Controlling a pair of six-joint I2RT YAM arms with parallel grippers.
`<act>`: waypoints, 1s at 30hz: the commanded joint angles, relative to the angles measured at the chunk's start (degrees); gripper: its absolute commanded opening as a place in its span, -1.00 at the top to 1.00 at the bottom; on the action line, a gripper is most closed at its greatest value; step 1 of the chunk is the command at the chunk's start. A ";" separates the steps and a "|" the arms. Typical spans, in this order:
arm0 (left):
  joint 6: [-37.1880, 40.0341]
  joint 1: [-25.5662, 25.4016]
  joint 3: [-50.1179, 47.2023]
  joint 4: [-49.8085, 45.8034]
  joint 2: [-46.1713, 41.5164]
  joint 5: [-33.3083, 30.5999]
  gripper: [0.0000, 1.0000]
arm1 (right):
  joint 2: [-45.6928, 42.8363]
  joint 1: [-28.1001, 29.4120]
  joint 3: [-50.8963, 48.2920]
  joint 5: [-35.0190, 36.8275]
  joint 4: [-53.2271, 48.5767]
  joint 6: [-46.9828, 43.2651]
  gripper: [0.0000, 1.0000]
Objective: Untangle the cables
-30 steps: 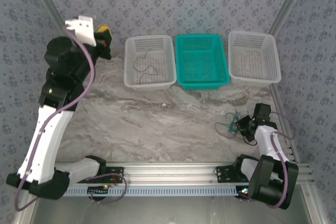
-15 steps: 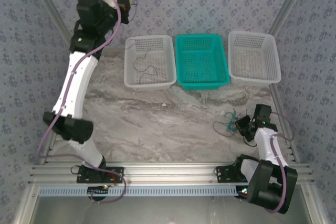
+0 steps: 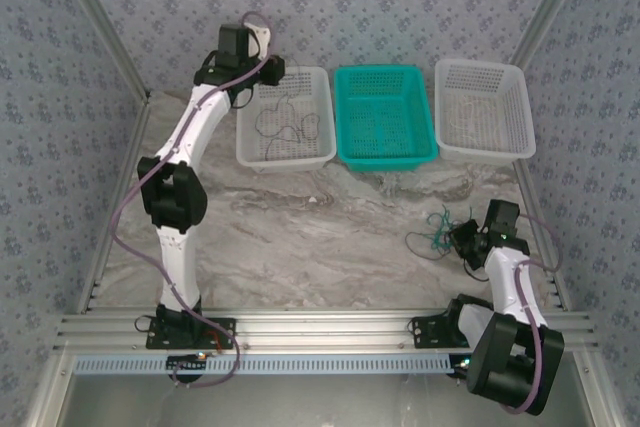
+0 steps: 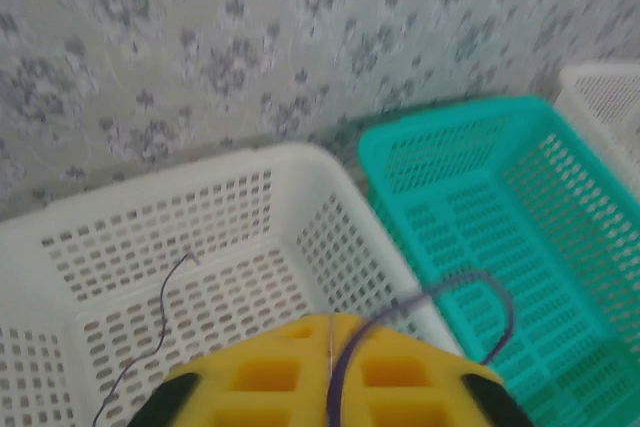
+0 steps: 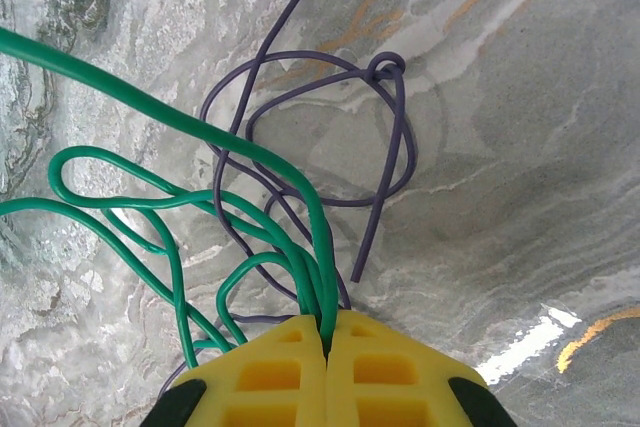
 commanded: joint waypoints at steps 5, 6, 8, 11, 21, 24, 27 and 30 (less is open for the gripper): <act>-1.42 0.09 -9.00 9.23 -9.49 0.09 -0.39 | -0.69 -0.44 0.62 -2.40 -1.92 0.84 1.00; -1.58 0.23 -10.91 10.62 -11.53 0.05 -0.42 | -0.77 -0.45 0.98 -3.29 -2.01 0.57 1.00; -2.29 0.58 -16.11 13.58 -16.42 0.88 -0.47 | -0.92 -0.37 1.97 -8.06 -1.11 -0.38 1.00; -3.36 0.87 -24.64 18.08 -25.18 3.17 -0.50 | -0.62 0.27 4.55 -18.54 0.41 0.14 1.00; -9.87 -0.67 -51.39 26.35 -50.30 11.81 -0.61 | -2.49 10.55 21.96 -25.81 -6.96 1.53 1.00; -12.92 -3.61 -58.77 31.70 -55.28 14.36 -0.65 | -3.57 13.91 26.25 -26.34 -2.68 6.51 1.00; -16.34 -8.54 -62.62 34.68 -56.15 15.25 -0.70 | -2.86 18.17 30.67 -24.29 1.67 9.71 1.00; -21.84 -13.45 -64.81 37.58 -54.64 15.80 -0.75 | -0.31 21.93 36.23 -21.47 3.25 8.70 1.00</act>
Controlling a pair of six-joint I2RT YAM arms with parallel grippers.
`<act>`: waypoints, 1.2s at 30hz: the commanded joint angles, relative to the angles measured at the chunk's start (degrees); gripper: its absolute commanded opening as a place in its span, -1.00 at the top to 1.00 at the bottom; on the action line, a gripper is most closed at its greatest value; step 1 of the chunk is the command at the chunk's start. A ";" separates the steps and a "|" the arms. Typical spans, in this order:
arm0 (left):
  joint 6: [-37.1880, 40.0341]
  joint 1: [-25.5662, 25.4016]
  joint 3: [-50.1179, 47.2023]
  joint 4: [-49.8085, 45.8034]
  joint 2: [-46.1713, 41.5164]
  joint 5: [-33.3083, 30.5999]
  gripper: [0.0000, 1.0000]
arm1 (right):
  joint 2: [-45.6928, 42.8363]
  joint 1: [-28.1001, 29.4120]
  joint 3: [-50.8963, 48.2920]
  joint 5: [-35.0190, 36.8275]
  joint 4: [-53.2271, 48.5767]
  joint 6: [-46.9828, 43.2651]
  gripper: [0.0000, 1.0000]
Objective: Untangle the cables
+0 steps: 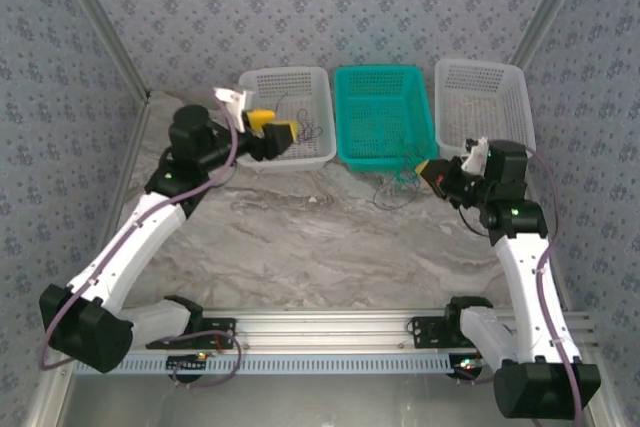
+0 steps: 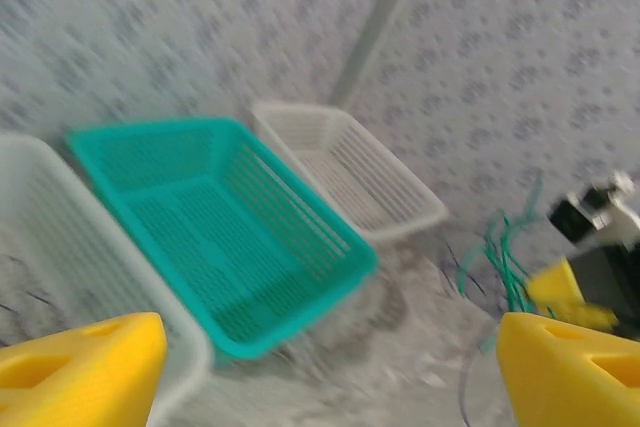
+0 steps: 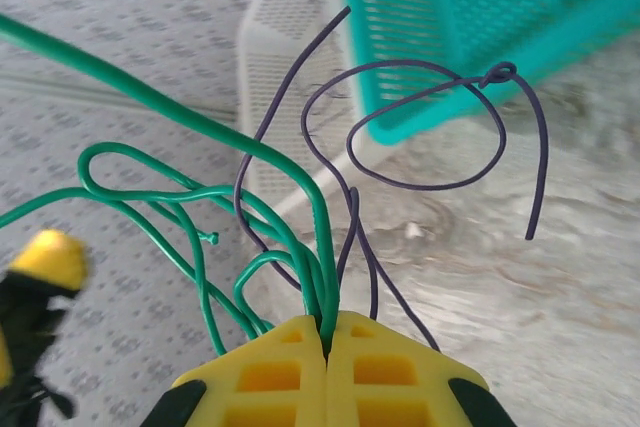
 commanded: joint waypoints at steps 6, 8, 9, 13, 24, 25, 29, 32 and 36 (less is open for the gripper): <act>-21.43 -9.00 -8.55 26.80 4.45 4.29 -0.95 | 6.68 8.57 11.14 5.85 8.78 1.95 1.00; -25.85 -9.68 -9.30 32.74 6.48 5.21 -0.95 | 8.15 9.79 12.33 6.35 11.28 3.83 1.00; -27.83 -10.07 -9.26 35.40 7.92 6.65 -0.95 | 8.94 10.56 12.39 6.95 12.08 4.45 1.00; -29.95 -11.33 -6.10 36.42 12.84 10.81 -0.89 | 11.14 12.75 16.78 8.18 13.87 4.99 1.00; -30.15 -12.11 -3.93 38.91 16.01 9.08 -0.28 | 12.89 16.28 17.94 11.11 20.84 9.13 1.00; -29.41 -12.15 -3.66 38.00 15.71 8.55 -0.18 | 13.23 16.64 18.16 11.05 20.89 9.15 1.00; -25.47 -12.12 -3.25 33.89 13.95 5.77 -0.10 | 13.99 18.26 18.39 11.17 21.89 9.48 1.00; -25.19 -12.04 -2.24 33.51 14.12 6.21 0.70 | 14.38 19.00 18.72 11.60 21.86 9.15 1.00; -22.65 -11.87 -2.62 30.21 12.45 4.49 1.00 | 14.18 18.92 19.42 13.83 18.54 6.49 1.00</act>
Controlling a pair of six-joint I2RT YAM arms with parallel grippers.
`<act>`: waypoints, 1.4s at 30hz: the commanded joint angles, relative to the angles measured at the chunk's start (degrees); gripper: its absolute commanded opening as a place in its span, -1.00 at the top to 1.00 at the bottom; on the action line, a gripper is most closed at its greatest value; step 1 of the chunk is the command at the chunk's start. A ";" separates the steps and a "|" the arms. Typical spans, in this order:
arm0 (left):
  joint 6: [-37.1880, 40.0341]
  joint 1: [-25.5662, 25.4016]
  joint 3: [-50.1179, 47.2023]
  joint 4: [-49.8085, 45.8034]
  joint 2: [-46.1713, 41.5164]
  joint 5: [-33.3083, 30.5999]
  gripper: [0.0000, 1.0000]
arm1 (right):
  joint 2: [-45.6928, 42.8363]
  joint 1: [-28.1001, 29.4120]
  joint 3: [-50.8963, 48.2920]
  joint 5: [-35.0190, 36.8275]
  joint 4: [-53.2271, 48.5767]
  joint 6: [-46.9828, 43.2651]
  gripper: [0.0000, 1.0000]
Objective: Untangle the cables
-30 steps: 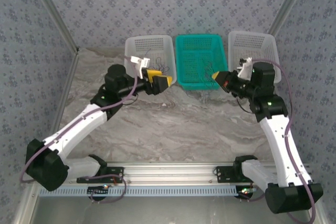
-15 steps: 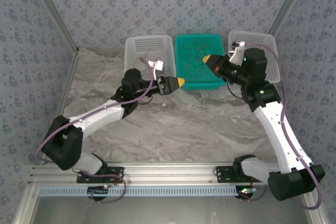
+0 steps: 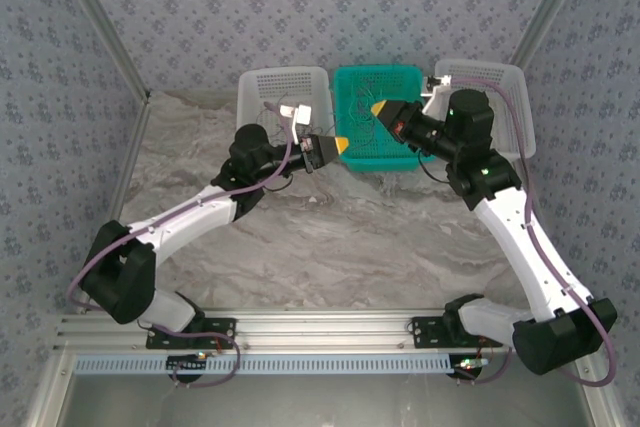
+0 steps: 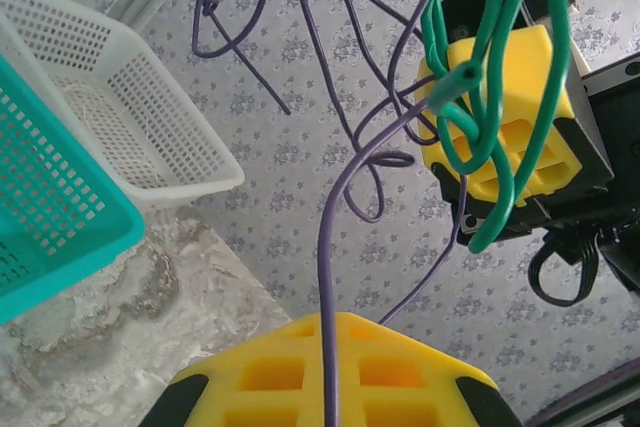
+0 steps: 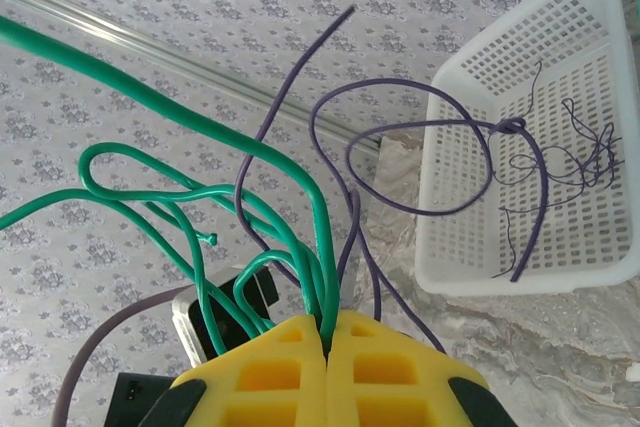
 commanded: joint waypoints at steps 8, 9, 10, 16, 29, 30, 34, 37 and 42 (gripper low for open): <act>12.98 7.21 1.67 -19.82 -15.05 -2.43 1.00 | -4.33 -3.43 -1.09 12.64 -16.81 -7.84 1.00; 13.60 8.49 1.63 -21.69 -16.66 -2.17 1.00 | -4.92 -4.81 -2.77 12.51 -18.06 -7.62 1.00; 14.36 9.36 1.78 -23.40 -18.15 -1.96 1.00 | -5.62 -6.08 -5.43 11.79 -18.82 -7.48 1.00; 19.55 12.93 3.01 -33.38 -25.49 -3.75 1.00 | -10.08 -13.32 -18.36 9.07 -23.87 -8.54 1.00; 23.10 16.59 6.84 -38.50 -26.07 -3.51 1.00 | -22.25 -27.78 -47.00 7.68 -25.60 -14.98 1.00; 23.08 16.66 7.05 -38.69 -26.09 -3.51 1.00 | -22.58 -29.05 -48.86 7.27 -24.73 -15.13 1.00; 23.34 17.07 7.99 -38.86 -25.98 -3.61 1.00 | -22.56 -32.67 -54.18 7.15 -21.46 -15.55 1.00; 23.41 17.89 9.38 -39.62 -25.88 -3.97 1.00 | -22.46 -35.15 -55.94 7.18 -21.30 -15.71 1.00; 23.57 18.35 13.61 -39.25 -24.99 -4.66 1.00 | -22.55 -36.30 -55.65 6.07 -19.94 -14.53 1.00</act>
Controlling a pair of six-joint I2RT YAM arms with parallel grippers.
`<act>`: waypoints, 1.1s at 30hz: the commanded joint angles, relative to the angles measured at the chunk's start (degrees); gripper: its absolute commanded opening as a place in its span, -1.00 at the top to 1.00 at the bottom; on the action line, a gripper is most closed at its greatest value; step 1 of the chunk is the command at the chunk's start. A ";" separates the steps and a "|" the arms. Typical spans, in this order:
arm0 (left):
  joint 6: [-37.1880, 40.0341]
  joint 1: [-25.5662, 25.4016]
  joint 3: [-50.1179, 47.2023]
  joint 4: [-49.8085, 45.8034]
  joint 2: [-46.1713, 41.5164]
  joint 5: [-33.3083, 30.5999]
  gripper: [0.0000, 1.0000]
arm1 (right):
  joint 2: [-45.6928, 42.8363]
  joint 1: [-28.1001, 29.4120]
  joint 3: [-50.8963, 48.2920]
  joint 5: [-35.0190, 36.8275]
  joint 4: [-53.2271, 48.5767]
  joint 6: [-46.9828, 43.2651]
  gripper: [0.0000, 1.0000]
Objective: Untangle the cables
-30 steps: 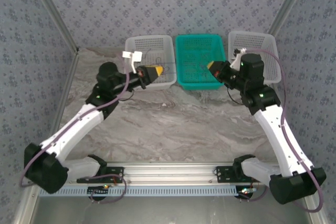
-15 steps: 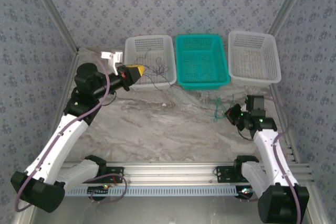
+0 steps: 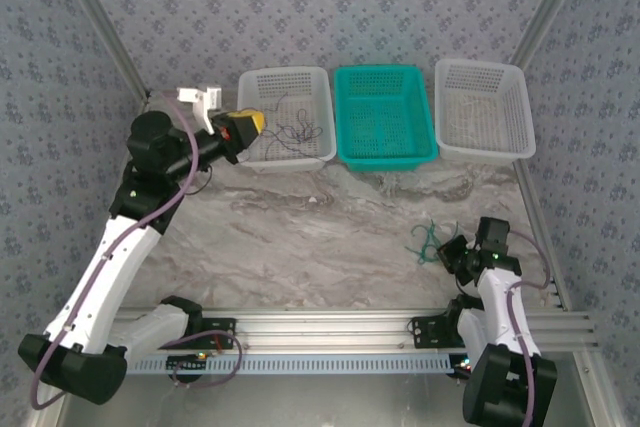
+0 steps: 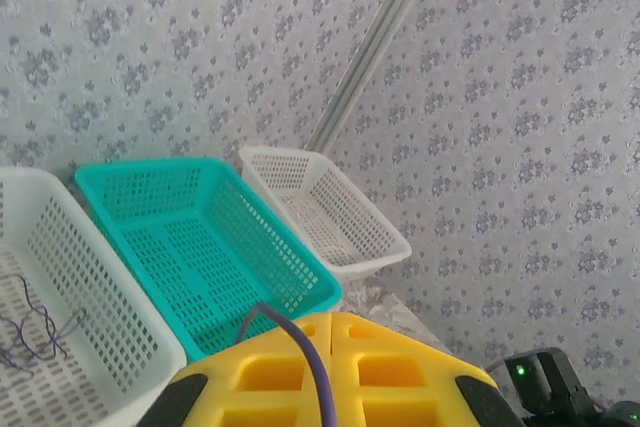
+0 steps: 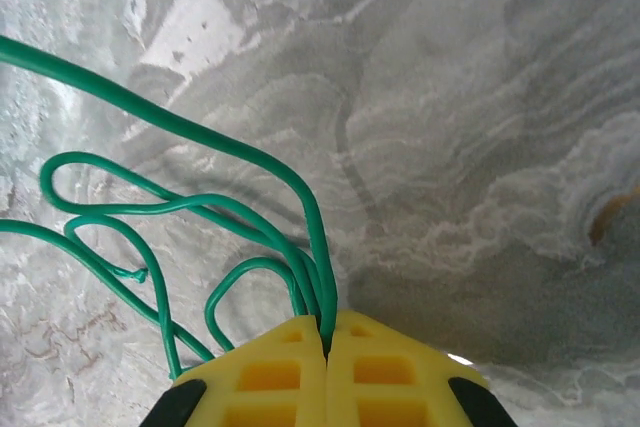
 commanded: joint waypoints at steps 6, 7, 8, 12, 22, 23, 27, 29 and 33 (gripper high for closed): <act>2.79 0.28 11.60 3.29 3.94 -3.21 1.00 | -0.54 -0.52 0.51 -1.79 2.18 1.29 1.00; 3.53 0.28 13.62 2.79 5.17 -3.48 1.00 | -0.62 -0.48 0.56 -2.29 2.32 1.68 1.00; 4.29 0.27 16.21 1.84 6.88 -3.83 1.00 | -0.80 -0.54 0.81 -2.81 2.25 2.20 1.00; 6.01 0.37 24.98 -0.53 14.16 -4.68 1.00 | -3.19 -0.25 2.11 -8.08 3.40 3.81 1.00; 4.93 3.63 37.09 -1.08 30.29 -4.36 1.00 | -12.22 9.88 13.40 -7.93 6.71 8.75 1.00; 4.83 4.11 37.89 -1.26 31.82 -4.09 1.00 | -12.19 11.61 15.13 -7.46 7.60 9.02 1.00; 4.94 5.74 38.93 -1.56 36.71 -4.58 1.00 | -9.21 19.45 22.62 -5.68 9.92 7.08 1.00; 4.53 6.29 38.84 -1.20 39.08 -4.14 1.00 | -6.83 24.15 26.59 -4.61 10.31 5.02 1.00; 3.80 6.52 38.41 -1.05 43.58 -3.69 1.00 | -0.81 33.78 34.24 -1.82 9.77 0.39 1.00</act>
